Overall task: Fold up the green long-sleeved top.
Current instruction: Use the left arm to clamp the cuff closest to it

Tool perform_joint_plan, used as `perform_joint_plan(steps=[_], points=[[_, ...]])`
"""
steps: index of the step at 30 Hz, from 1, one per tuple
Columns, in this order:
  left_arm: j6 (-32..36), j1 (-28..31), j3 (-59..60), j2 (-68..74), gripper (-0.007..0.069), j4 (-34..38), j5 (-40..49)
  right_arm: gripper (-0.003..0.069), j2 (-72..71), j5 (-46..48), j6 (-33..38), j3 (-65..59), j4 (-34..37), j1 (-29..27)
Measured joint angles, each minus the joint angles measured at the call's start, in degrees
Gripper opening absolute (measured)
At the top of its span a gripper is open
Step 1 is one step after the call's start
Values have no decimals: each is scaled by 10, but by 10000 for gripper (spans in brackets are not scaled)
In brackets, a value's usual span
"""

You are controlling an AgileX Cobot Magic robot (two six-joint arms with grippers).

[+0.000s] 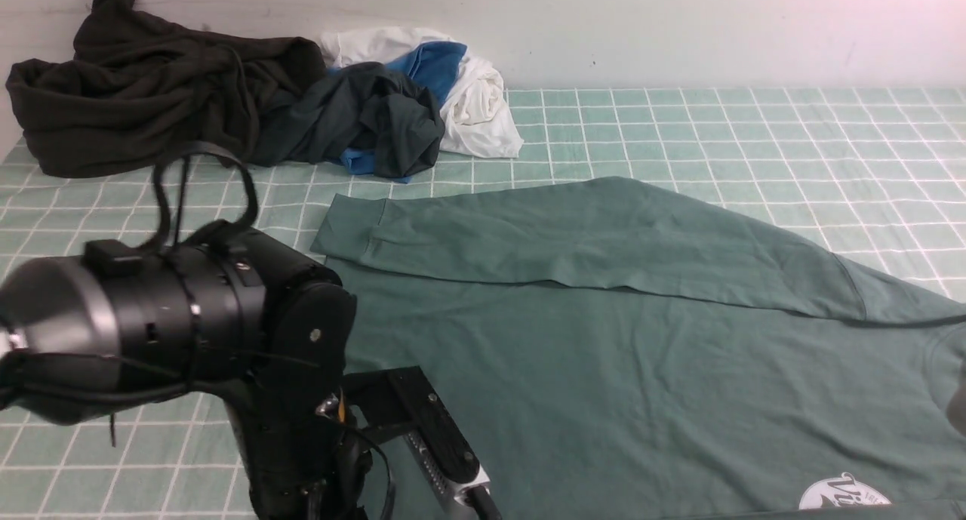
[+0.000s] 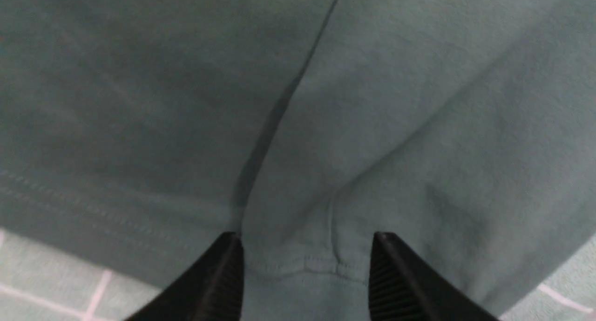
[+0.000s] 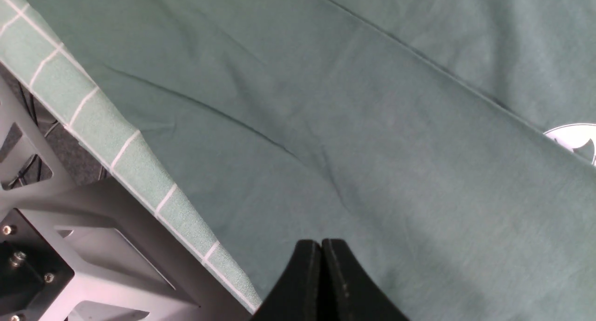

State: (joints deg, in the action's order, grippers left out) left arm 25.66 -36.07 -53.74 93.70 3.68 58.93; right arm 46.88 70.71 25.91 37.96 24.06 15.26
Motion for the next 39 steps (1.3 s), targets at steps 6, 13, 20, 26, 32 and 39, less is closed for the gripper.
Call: perform_joint_plan(steps=[6,13,20,26,32,39], points=[[12,0,-2,69,386,4,-32,-13,0,-28,0,0,-1,0],[12,0,-10,77,283,2,-24,-13,0,-19,-13,0,-19,0],[14,0,-9,76,11,27,-3,-13,28,2,-140,0,-148,1],[14,0,-6,33,-1,28,19,-13,72,-15,-209,0,-209,1],[15,0,-6,-11,-1,28,25,55,158,-47,-268,1,-246,-34],[15,0,-5,-12,-1,28,24,294,248,-108,-354,1,-312,-117]])
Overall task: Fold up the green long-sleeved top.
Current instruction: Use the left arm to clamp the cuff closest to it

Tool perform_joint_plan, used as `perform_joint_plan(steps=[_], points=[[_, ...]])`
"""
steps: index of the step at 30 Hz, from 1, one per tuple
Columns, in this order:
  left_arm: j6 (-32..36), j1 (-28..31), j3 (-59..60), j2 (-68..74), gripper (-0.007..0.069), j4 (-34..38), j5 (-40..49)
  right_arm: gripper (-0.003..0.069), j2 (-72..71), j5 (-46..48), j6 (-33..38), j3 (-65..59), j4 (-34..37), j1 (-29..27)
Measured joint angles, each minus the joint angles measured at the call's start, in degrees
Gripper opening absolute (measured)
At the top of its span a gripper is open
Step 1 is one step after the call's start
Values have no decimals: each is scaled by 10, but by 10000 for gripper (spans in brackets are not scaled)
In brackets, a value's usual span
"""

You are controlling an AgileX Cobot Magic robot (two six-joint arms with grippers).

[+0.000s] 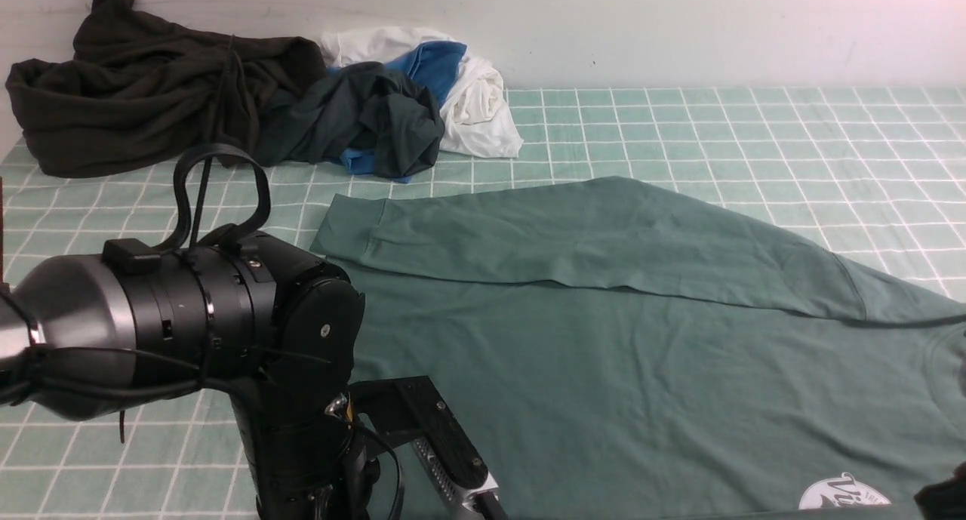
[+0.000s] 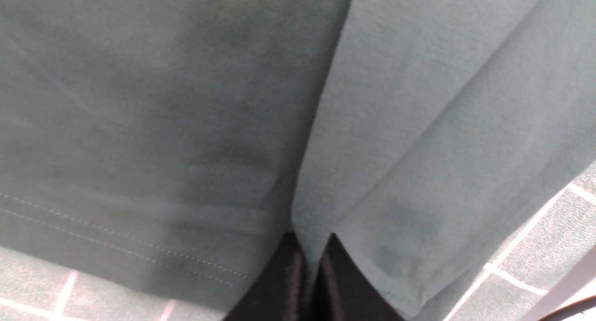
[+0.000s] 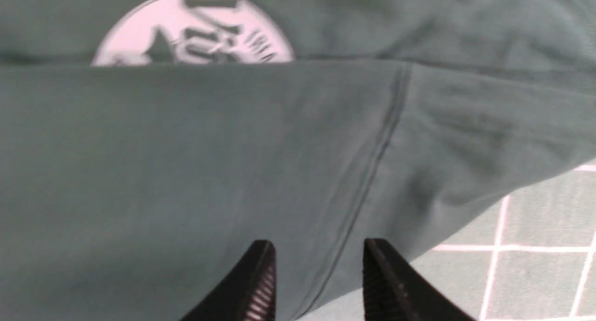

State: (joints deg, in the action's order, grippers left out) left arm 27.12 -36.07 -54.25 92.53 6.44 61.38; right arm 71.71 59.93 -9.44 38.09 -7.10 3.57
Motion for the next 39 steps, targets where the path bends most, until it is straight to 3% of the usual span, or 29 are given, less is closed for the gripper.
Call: perform_joint_plan(steps=[5,16,21,22,23,25,29,39], points=[[0,0,0,0,-1,0,-12,386,57,-56,-47,0,-40,-28],[0,0,0,0,-3,-1,-22,365,167,-156,-77,1,-54,-31],[0,0,0,0,-3,-1,-26,285,184,-149,-79,9,-50,-31],[0,0,0,0,-3,-1,-26,230,186,-148,-80,11,-49,-31],[0,0,0,0,-3,-1,-26,230,186,-148,-80,11,-49,-31],[0,0,0,0,-3,-1,-27,136,187,-146,-84,11,-56,-31],[0,0,0,0,-3,-2,-27,30,187,-140,-85,11,-69,-31],[0,0,-49,0,-3,-19,-8,6,130,-91,-133,6,-122,-31]])
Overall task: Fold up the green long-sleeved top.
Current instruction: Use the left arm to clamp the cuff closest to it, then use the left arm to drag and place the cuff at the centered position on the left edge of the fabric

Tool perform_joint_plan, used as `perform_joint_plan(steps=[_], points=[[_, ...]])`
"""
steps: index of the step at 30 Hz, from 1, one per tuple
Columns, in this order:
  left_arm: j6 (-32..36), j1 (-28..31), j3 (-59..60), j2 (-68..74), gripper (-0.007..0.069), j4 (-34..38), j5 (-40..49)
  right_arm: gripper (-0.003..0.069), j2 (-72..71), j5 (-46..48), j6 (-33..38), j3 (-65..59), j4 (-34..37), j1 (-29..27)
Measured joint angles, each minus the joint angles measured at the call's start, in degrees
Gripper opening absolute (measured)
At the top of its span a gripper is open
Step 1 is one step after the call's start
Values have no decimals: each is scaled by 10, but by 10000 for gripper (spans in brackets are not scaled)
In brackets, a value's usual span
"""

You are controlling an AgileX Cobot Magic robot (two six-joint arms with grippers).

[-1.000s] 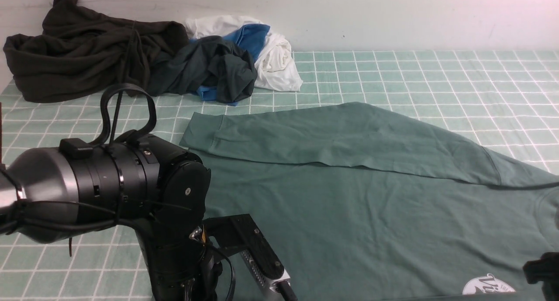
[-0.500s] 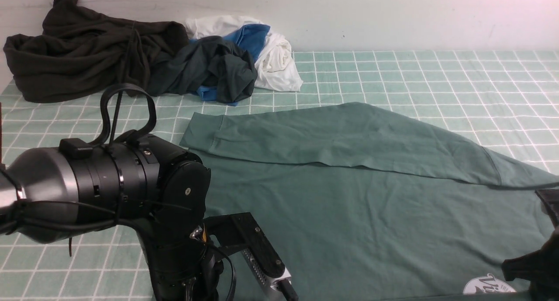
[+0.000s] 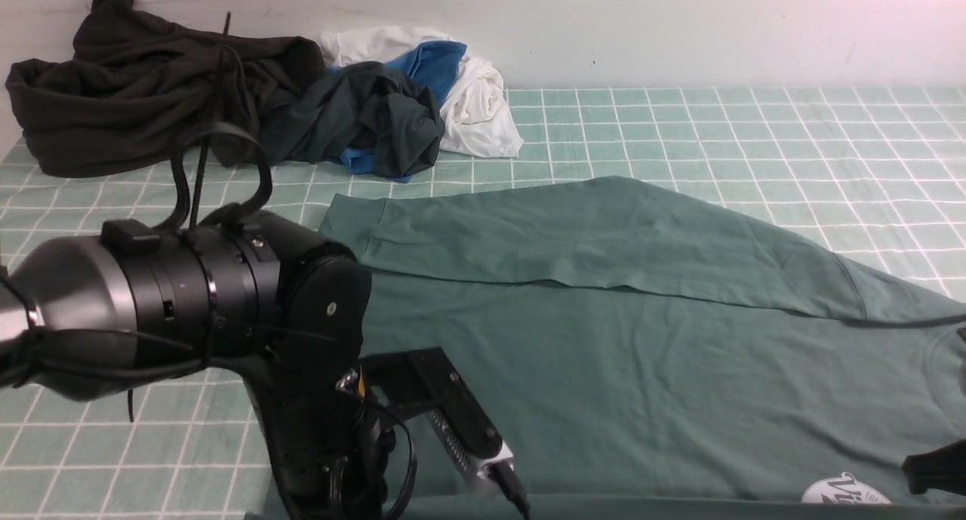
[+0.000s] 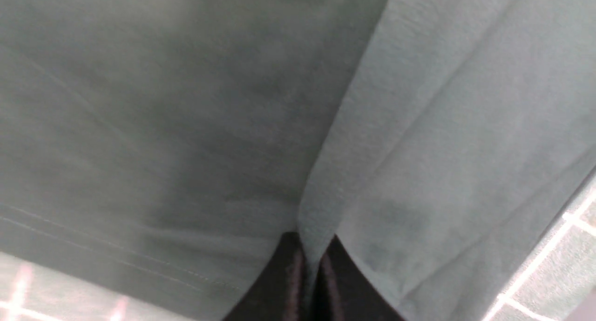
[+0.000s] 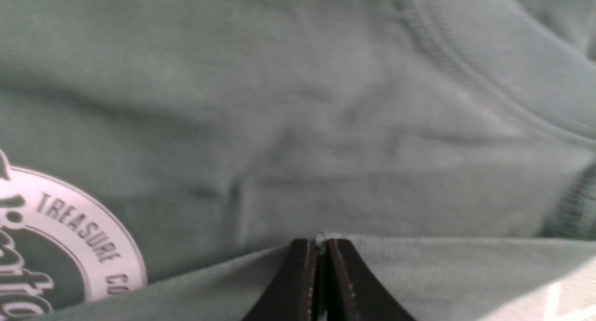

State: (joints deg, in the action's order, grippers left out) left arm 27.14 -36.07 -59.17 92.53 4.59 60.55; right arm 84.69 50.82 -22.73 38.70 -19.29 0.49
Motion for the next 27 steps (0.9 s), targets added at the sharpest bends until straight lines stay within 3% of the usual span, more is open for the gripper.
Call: perform_joint_plan(steps=[6,17,22,27], points=[[0,0,-106,18,0,-58,0,6,-24,13,-25,0,-25,0],[6,0,-313,183,30,-118,50,6,-24,-1,-29,-1,-29,0],[6,10,-369,243,98,-124,57,26,-24,-6,-29,-1,-31,0],[-14,40,-391,265,262,-119,53,129,-24,-10,-40,-1,-35,0]])
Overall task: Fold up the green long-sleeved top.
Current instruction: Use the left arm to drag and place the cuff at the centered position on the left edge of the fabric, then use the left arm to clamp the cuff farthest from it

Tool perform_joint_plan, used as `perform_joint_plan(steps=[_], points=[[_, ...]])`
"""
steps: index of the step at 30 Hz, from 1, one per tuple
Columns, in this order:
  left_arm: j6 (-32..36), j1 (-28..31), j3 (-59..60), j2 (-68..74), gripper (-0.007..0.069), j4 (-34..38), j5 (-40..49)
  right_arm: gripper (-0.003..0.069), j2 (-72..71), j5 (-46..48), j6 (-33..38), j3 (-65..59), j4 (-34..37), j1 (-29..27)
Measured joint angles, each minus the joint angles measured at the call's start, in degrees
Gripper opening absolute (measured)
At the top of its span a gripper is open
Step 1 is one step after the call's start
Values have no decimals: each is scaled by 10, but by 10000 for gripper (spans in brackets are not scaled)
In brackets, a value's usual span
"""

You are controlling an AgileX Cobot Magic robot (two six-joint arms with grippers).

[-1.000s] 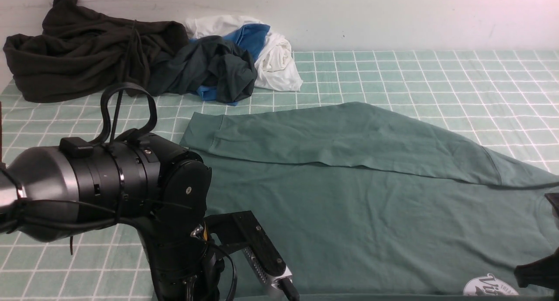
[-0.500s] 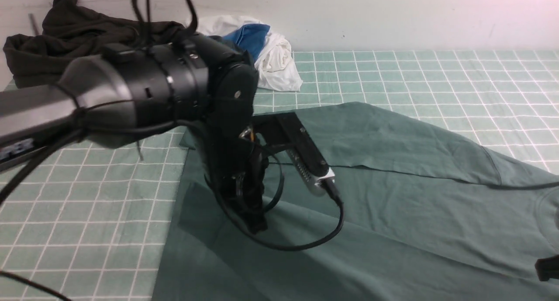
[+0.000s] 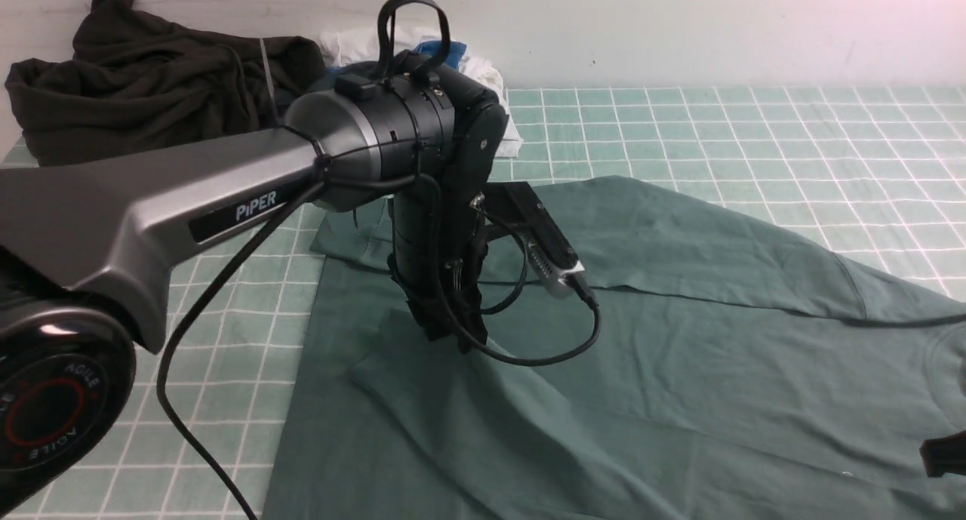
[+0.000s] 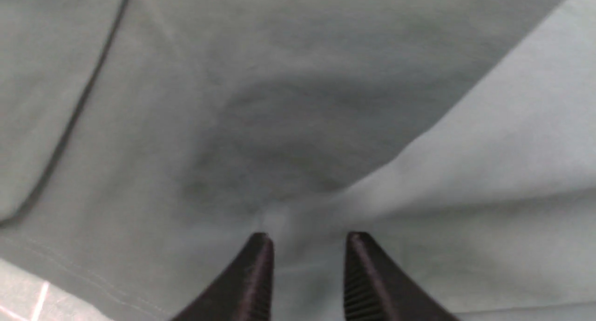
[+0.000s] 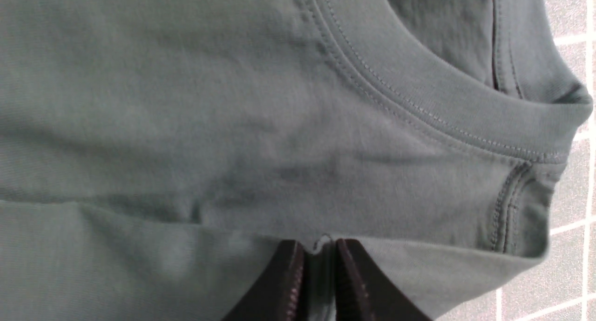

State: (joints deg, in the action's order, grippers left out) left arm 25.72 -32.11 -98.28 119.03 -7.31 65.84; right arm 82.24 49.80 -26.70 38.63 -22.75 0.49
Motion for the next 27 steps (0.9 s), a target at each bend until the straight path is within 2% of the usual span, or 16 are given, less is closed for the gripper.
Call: perform_joint_plan(steps=[1,3,5,9,13,14,18,23,27], points=[[-2,1,-1,0,262,0,0,135,0,-1,0,0,-1,0],[-47,16,-13,0,347,0,1,206,0,0,-17,4,-8,0],[-85,29,-29,0,391,2,2,249,-4,4,-24,15,-9,0],[-138,87,-63,0,452,19,1,290,-27,10,-20,55,1,0],[-154,166,-74,6,462,67,-35,297,-46,9,29,91,52,0],[-154,170,-74,7,462,70,-38,297,-46,9,29,91,52,0],[-159,241,-74,45,462,144,-109,298,-47,0,90,96,109,0],[-159,265,-74,90,462,195,-169,298,-47,-7,115,96,125,0],[-158,267,-74,119,441,209,-195,298,-47,-12,119,96,126,0]])
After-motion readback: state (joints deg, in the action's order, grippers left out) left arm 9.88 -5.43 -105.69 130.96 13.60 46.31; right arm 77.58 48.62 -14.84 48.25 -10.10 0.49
